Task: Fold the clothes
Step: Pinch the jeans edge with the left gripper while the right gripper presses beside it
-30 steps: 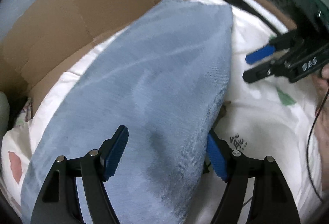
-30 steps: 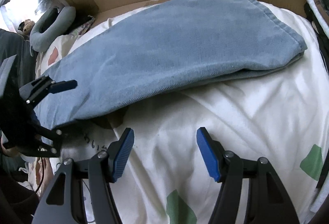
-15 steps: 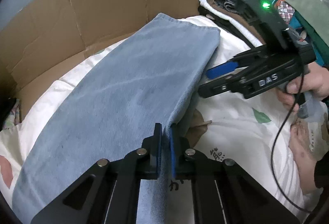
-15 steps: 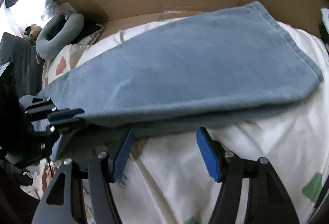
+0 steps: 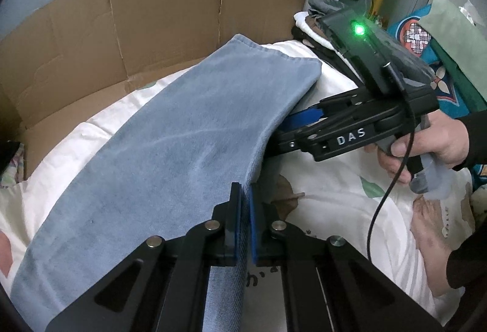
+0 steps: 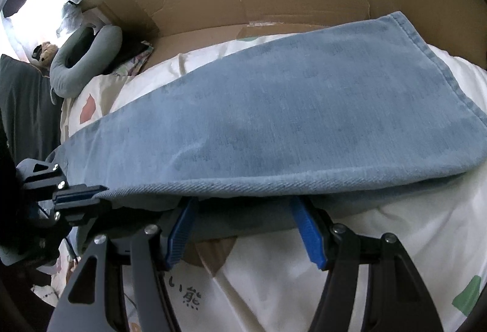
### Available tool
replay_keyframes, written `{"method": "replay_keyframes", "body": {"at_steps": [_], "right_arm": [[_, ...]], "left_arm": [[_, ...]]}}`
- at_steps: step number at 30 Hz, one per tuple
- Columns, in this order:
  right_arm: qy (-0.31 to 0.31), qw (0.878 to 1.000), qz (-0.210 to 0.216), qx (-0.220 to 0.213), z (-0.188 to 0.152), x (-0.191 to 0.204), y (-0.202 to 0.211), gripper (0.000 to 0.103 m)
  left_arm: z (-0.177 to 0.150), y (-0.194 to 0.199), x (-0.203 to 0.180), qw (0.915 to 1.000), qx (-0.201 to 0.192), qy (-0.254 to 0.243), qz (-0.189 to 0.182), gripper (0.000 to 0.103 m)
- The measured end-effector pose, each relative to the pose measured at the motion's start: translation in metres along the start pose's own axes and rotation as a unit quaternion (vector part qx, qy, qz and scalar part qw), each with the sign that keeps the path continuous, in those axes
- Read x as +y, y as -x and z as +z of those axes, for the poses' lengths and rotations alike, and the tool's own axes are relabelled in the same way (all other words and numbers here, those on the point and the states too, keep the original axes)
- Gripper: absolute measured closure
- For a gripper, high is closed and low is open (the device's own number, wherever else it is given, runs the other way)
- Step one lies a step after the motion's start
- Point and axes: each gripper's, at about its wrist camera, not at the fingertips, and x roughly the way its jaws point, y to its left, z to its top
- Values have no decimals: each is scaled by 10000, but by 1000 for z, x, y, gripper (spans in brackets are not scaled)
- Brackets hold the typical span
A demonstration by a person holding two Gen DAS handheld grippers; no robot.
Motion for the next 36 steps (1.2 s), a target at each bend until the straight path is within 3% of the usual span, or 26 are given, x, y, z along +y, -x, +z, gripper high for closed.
{"method": "replay_keyframes", "body": {"at_steps": [5,10,16,22,23,25,26,27,32,36], "right_arm": [[50,10000,-63,-51,5,3,0,42],[81,9993,-232,287,1,-1,-15,42],[160,9988,-194,427,-15,-6,-12,42],[46,9990,-116,423,-18,-11,-7,42],[45,9990,-112,426,-18,-12,-7,42],[41,9990,-105,431,-18,-12,-6,42],[35,9990,-99,431,-18,-12,-6,42],[29,9990,-93,431,-18,-12,-5,42],[29,9990,-84,436,-18,-13,-5,42],[1,9991,-68,425,-18,-13,-5,42]], "left_arm": [[4,3,1,10000,-80,-7,-53,100],[6,2,2,9999,-98,-1,-71,103],[3,-11,-2,9992,265,30,-305,103],[-6,-32,-17,9973,679,-201,-212,101],[-7,-35,-18,9969,730,-221,-199,95],[-8,-38,-21,9965,785,-228,-145,67],[-8,-37,-22,9970,733,-230,-134,46],[-8,-35,-23,9973,683,-234,-122,39],[-5,-33,-26,9977,582,-344,-47,39],[-10,-43,-20,9967,761,-288,38,39]]}}
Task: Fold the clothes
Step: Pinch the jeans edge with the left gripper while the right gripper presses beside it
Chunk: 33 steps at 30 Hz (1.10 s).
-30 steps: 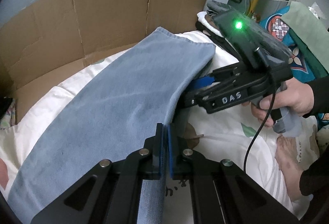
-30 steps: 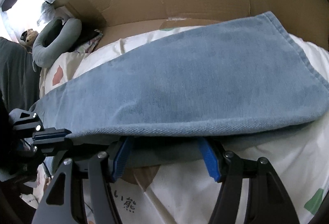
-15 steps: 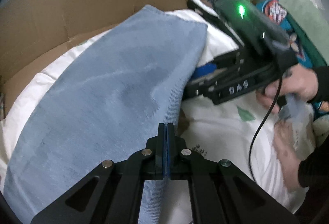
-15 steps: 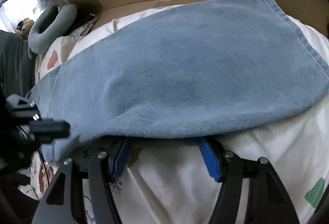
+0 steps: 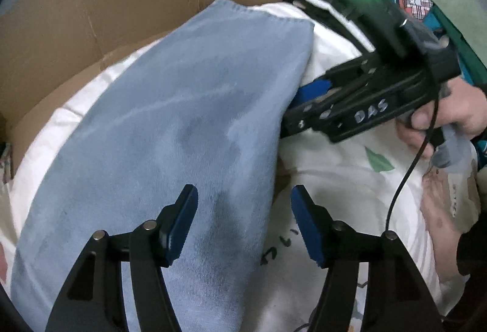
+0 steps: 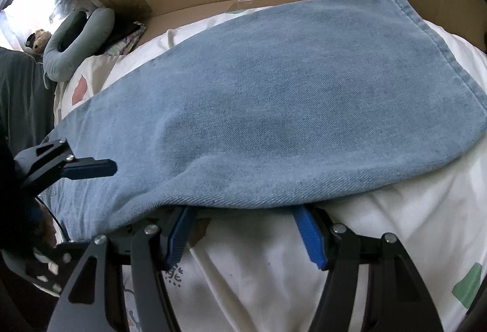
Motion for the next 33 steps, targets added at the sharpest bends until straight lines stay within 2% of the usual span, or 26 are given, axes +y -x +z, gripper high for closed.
{"method": "replay_keyframes", "body": {"at_steps": [4,5,6,9,16,22,29,33], "right_arm": [[-5,10000,15,-7,1,1,0,42],[-10,10000,17,-10,1,1,0,42],[-17,10000,19,-13,1,1,0,42],[-37,10000,37,-36,2,1,2,42],[-153,9996,151,-173,13,1,7,42],[-125,9999,70,-30,22,7,-5,42],[438,9985,46,329,2,28,-18,41],[509,9980,46,382,-8,25,-19,41]], "left_arm": [[-5,-10,-7,9988,136,-366,290,41],[-5,-10,-6,9989,126,-351,274,62],[-6,-10,-4,9990,116,-336,260,88],[-3,-5,-1,9991,33,-281,305,96],[6,11,11,9994,-179,-53,298,98],[8,14,17,9995,-223,57,237,98],[8,8,15,9998,-168,25,130,98],[4,0,9,9999,-70,-57,79,98]]}}
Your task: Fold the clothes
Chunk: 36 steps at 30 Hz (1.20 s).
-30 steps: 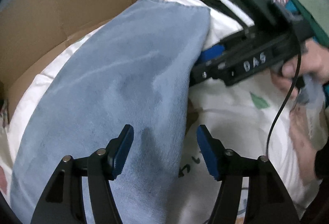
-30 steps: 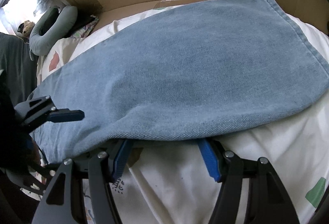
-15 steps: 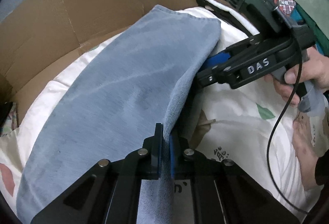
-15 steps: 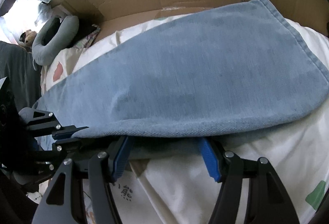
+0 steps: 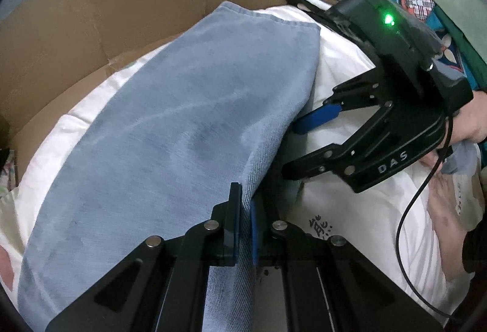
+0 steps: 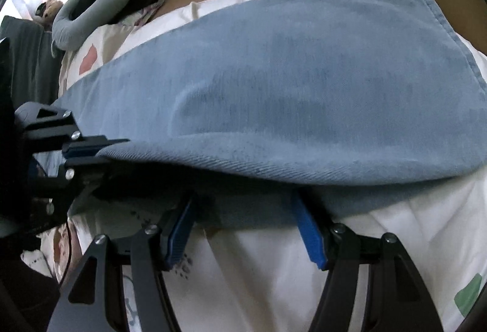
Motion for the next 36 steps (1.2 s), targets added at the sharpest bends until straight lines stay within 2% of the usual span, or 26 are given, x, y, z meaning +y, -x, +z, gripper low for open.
{"method": "replay_keyframes", "body": {"at_steps": [7,17,19,20,22,23,24,26,29,36], "right_arm": [[45,10000,36,-4,-12,-4,2,41],[-313,9992,252,59,-28,-23,15,42],[-384,9989,282,33,-31,-27,21,42],[-408,9987,301,16,-32,-28,23,42],[-440,9984,348,-32,-34,-30,30,42],[-449,9983,376,-67,-34,-31,33,42],[-463,9981,397,-99,-35,-32,36,42],[-487,9978,410,-158,-36,-33,42,42],[-482,9975,462,-228,-37,-31,47,42],[-59,9982,574,-146,-28,-9,39,41]], "left_arm": [[-11,-22,-16,9992,277,-285,-8,98],[-12,-37,-20,9980,535,-343,30,98],[-10,-36,-20,9979,592,-270,-1,93],[-9,-35,-19,9978,613,-228,-93,86],[-10,-30,-15,9970,675,-96,-356,69],[-12,-26,-14,9970,662,-66,-398,56],[-14,-22,-13,9970,644,-39,-434,50],[-19,-10,-13,9981,531,-70,-316,50],[-28,3,-6,9980,572,119,-228,50],[-67,44,25,9953,566,785,9,50]]}}
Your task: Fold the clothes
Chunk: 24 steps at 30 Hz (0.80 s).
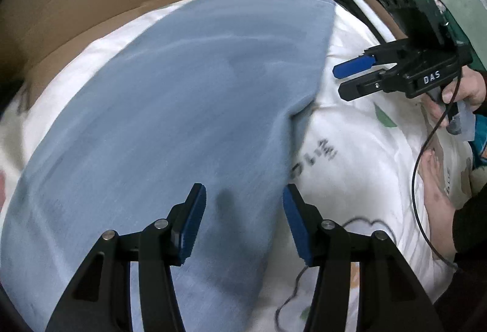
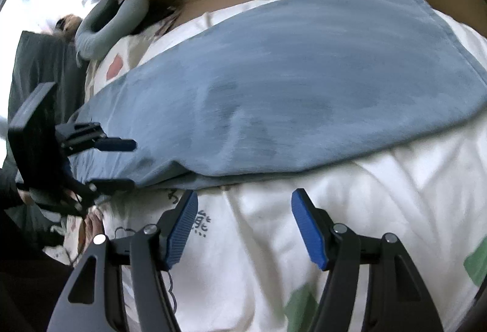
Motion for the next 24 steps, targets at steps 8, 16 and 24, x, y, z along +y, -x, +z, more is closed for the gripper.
{"method": "replay_keyframes", "body": {"at_steps": [8,16,24], "right_arm": [[303,9993,216,68,13,22,-18,41],[660,9969,259,333,15,34,-29,41],[751,9953,298,527,15,35,-22,44]], "left_arm": [[-36,10,40,9981,104,601,7,50],[-51,9,64,9930,252,1147,117,50],[-67,41,62,9840,114,1634,702,50]]}}
